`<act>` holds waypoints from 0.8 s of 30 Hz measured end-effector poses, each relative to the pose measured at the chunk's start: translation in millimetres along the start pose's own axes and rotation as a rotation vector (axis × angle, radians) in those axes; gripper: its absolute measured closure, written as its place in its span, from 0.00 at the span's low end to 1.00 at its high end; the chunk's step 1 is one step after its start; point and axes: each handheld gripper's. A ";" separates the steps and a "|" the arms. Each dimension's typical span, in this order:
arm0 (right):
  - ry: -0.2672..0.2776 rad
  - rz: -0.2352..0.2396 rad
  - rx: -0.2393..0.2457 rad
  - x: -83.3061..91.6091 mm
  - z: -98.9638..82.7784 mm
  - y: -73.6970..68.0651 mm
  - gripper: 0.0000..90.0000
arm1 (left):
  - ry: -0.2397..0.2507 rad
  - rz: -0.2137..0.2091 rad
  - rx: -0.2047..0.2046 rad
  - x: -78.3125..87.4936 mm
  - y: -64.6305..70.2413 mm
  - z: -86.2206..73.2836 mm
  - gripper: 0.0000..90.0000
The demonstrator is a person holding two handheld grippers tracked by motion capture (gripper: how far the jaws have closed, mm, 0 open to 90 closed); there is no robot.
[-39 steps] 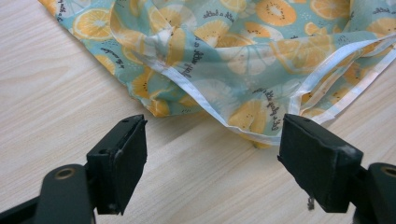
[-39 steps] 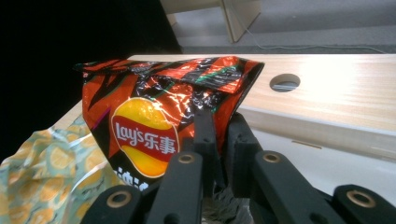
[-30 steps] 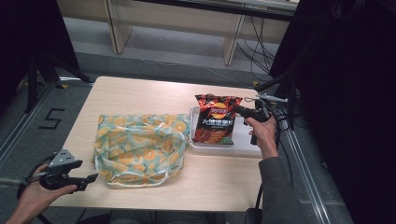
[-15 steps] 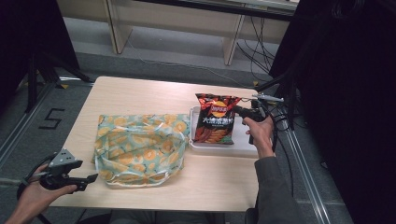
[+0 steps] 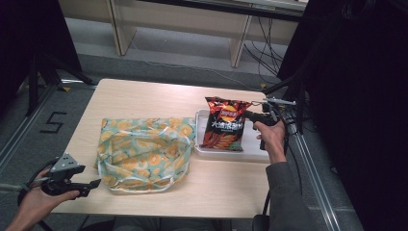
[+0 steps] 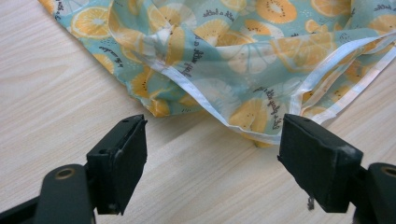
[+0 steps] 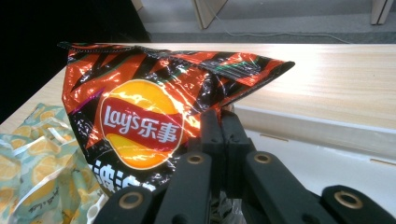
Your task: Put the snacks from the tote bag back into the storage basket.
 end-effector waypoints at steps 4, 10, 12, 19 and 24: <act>0.007 -0.012 -0.029 -6.5 0.3 -1.5 0.97 | 0.000 0.004 -0.004 0.8 -0.7 0.0 0.25; -0.021 -0.036 -0.035 -17.4 -0.3 -6.2 0.92 | 0.020 0.018 0.003 0.5 -1.1 -0.8 0.25; -0.022 -0.042 -0.043 -20.6 -0.3 -8.1 0.89 | 0.026 0.011 0.001 0.3 -1.7 -0.8 0.25; -0.028 -0.056 -0.018 -28.7 -0.1 -9.0 0.77 | 0.012 0.007 0.012 0.7 -1.3 -0.5 0.25; -0.030 -0.075 -0.073 -26.4 -0.4 -11.4 0.72 | 0.011 0.005 0.017 0.6 -1.2 -0.9 0.25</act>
Point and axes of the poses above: each handheld gripper's, and its own axes: x roughly backward along the jaws, z roughly out of its top, y roughly to its right, and after that the axes turned 7 degrees about -y, right-handed
